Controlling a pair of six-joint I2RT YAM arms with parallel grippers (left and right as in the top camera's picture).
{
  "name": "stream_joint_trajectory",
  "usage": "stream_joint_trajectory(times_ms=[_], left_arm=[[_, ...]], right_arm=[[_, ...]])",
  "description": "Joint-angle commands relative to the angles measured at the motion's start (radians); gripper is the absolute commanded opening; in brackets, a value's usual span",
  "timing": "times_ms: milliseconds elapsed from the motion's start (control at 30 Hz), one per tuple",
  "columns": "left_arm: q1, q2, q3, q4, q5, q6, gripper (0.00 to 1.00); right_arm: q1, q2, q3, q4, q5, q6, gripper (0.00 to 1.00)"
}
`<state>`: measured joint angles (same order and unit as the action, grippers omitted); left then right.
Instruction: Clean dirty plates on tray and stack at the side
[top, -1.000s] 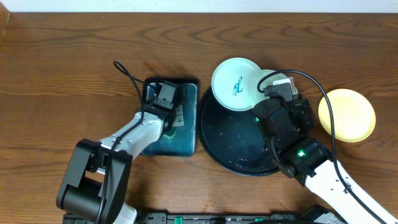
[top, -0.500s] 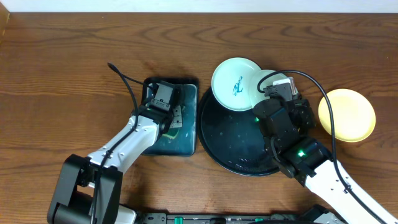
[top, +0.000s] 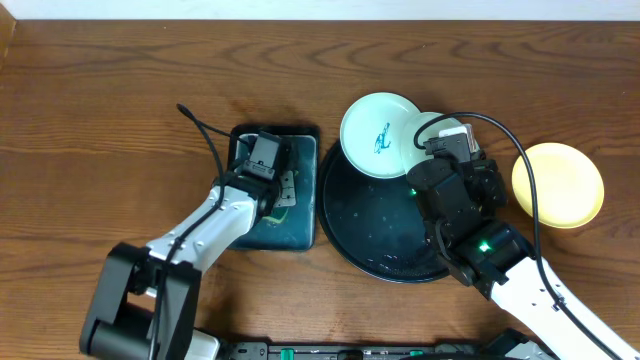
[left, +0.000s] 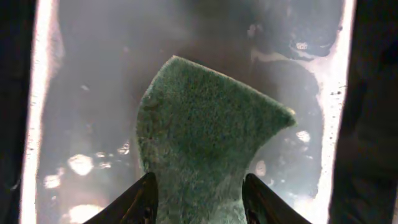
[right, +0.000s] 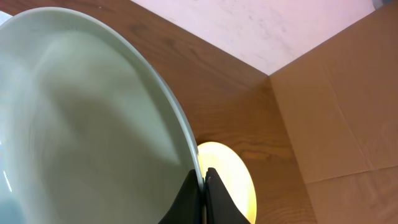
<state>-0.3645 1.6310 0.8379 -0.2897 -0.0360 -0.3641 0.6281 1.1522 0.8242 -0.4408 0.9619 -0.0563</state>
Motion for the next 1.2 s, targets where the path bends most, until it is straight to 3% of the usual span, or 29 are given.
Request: stream_joint_trajectory(times_ms=[0,167,1167], left_arm=[[0.0,0.057,-0.017,0.001,0.002,0.011,0.37],[0.0,0.109,-0.017,0.007,0.002,0.01,0.08],[0.0,0.107,-0.016,0.008,0.002,0.01,0.08]], right_arm=[[0.01,-0.011,0.027,0.002,0.028,-0.001,0.01],[0.01,-0.011,0.027,0.002,0.028,-0.001,0.01],[0.01,-0.011,0.027,-0.005,0.028,-0.001,0.01]])
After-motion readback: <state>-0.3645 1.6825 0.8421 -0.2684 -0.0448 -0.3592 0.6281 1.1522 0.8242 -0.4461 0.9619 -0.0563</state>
